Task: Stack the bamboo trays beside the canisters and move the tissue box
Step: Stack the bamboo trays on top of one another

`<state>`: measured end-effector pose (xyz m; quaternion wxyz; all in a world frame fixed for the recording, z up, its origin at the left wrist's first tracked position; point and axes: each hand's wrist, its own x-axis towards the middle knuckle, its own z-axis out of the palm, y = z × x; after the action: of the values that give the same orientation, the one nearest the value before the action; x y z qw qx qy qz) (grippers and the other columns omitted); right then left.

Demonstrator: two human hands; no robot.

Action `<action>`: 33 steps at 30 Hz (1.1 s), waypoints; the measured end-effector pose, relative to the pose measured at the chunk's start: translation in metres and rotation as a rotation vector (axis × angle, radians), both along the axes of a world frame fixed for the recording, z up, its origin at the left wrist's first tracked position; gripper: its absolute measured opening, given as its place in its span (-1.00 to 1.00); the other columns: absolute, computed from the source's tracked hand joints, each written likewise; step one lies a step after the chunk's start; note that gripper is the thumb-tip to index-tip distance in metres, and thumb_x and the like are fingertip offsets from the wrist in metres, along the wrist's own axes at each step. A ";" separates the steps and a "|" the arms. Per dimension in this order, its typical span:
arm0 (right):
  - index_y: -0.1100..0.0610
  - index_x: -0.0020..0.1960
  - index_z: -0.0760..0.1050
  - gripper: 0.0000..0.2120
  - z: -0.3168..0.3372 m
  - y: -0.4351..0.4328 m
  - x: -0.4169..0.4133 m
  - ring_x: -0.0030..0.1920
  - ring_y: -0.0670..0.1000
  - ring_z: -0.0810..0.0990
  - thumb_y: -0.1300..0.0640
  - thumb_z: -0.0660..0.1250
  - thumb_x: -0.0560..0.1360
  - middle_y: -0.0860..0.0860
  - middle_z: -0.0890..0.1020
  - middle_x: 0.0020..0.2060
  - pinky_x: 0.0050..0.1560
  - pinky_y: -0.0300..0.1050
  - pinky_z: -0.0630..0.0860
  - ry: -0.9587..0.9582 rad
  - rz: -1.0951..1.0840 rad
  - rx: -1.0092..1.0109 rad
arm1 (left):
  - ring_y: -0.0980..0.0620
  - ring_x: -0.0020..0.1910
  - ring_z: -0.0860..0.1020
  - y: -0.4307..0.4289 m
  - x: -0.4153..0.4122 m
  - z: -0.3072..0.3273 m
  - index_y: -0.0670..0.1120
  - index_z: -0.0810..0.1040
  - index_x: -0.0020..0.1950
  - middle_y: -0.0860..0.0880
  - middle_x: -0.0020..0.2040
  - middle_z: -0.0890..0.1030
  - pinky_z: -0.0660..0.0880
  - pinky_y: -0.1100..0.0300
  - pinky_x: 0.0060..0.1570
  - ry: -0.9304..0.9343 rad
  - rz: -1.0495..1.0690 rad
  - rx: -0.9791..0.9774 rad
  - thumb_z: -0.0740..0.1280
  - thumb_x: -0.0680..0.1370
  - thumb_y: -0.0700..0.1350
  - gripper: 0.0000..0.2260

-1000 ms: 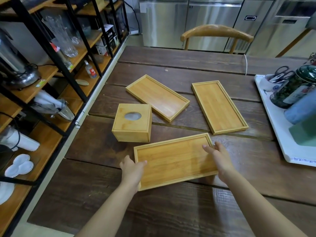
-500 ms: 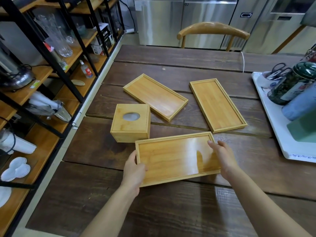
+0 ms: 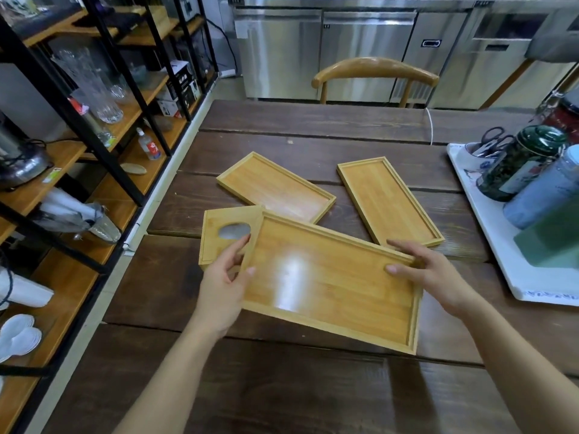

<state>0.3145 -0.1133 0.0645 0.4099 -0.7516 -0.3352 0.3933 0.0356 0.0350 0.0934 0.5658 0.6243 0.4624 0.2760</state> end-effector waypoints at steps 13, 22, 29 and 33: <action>0.18 -0.16 0.61 -0.78 0.004 0.021 0.018 -0.28 0.04 0.49 0.12 0.23 0.52 0.10 0.56 -0.30 -0.24 -0.07 0.40 -0.012 -0.447 0.208 | -0.09 0.16 0.60 -0.004 0.112 0.003 -0.04 0.39 0.34 -0.08 0.17 0.62 0.50 -0.10 0.18 -0.483 -0.243 -0.526 0.45 0.40 -0.06 -0.47; 0.12 -0.23 0.60 -0.76 -0.031 0.028 0.072 -0.29 0.06 0.46 0.06 0.24 0.51 0.10 0.56 -0.35 -0.23 0.01 0.38 -0.151 -0.669 0.113 | -0.05 0.34 0.42 -0.014 0.225 -0.024 -0.05 0.15 0.50 -0.06 0.39 0.44 0.35 -0.06 0.36 -0.091 -0.115 -0.259 0.26 0.56 -0.16 -0.46; 0.29 -0.05 0.61 -0.70 -0.054 0.040 0.108 -0.18 0.13 0.49 0.08 0.22 0.53 0.21 0.60 -0.19 -0.11 0.03 0.38 -0.328 -0.688 0.001 | -0.07 0.46 0.26 -0.011 0.284 -0.032 -0.10 -0.04 0.55 -0.06 0.52 0.22 0.23 0.13 0.38 0.106 0.002 -0.302 0.04 0.62 -0.25 -0.49; 0.31 0.00 0.59 -0.69 -0.068 0.052 0.126 0.00 0.16 0.48 0.08 0.24 0.52 0.20 0.51 -0.06 0.10 0.07 0.35 -0.362 -0.715 -0.061 | -0.11 0.53 0.11 -0.002 0.303 -0.046 -0.12 -0.12 0.54 -0.09 0.58 0.05 0.15 0.08 0.47 0.142 -0.012 -0.305 0.01 0.62 -0.29 -0.47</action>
<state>0.4402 -0.0614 -0.0031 0.4328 -0.8898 -0.1074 0.0970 0.3383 0.0328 0.0478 0.6217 0.5517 0.5341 0.1545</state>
